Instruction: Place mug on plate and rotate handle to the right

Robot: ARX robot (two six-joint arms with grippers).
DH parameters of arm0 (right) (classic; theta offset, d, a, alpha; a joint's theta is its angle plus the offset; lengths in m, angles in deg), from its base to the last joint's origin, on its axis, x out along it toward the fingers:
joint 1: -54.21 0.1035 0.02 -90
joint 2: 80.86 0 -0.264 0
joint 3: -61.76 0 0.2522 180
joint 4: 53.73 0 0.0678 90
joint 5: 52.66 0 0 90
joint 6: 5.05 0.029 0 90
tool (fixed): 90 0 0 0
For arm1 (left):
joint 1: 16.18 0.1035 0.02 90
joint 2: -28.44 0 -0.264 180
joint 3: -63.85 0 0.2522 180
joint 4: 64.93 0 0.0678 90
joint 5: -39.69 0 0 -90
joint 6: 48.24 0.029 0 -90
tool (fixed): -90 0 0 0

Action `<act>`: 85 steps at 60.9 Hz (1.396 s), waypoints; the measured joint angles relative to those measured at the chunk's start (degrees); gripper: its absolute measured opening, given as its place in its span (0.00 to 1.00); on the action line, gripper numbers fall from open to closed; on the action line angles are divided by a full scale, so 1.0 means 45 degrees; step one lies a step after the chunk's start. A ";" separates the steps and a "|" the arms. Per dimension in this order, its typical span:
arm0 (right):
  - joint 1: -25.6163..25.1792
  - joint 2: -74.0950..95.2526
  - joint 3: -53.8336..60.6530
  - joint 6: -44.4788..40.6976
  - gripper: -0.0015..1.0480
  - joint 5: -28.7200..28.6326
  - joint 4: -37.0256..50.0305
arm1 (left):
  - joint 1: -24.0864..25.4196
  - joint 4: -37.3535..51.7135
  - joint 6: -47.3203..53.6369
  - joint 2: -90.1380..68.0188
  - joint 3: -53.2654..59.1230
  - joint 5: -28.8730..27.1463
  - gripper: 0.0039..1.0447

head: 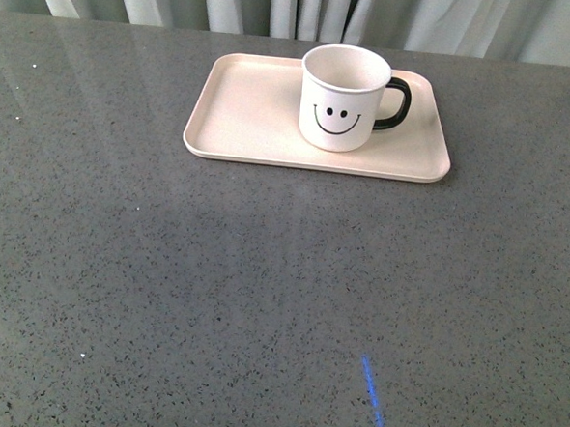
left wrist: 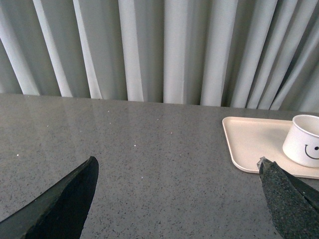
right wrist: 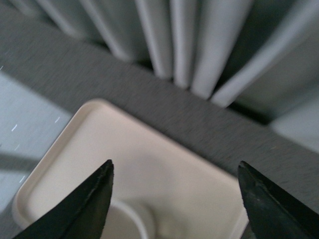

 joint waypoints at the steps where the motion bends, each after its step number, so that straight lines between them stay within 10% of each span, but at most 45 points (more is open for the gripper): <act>1: 0.0005 -0.0340 0.0656 0.0136 0.64 0.0408 0.0709 | 0.0000 0.0000 0.0000 0.0000 0.0000 0.0000 0.91; 9: 0.0000 -0.5231 0.9627 0.1263 0.44 0.3609 0.8879 | 0.0000 0.0000 0.0000 0.0000 0.0000 -0.0005 0.91; 19: -0.0238 -1.0496 2.0599 0.1695 0.08 0.3682 2.0050 | 0.0000 0.0000 0.0000 0.0000 0.0000 0.0000 0.91; 34: -0.0699 -1.2473 2.6563 0.1744 0.02 0.3031 2.1677 | 0.0000 0.0000 0.0000 0.0000 0.0000 0.0000 0.91; 85: -0.0845 -1.9715 3.2713 0.1749 0.02 0.3036 2.0716 | 0.0000 0.0000 0.0000 0.0000 0.0000 0.0000 0.91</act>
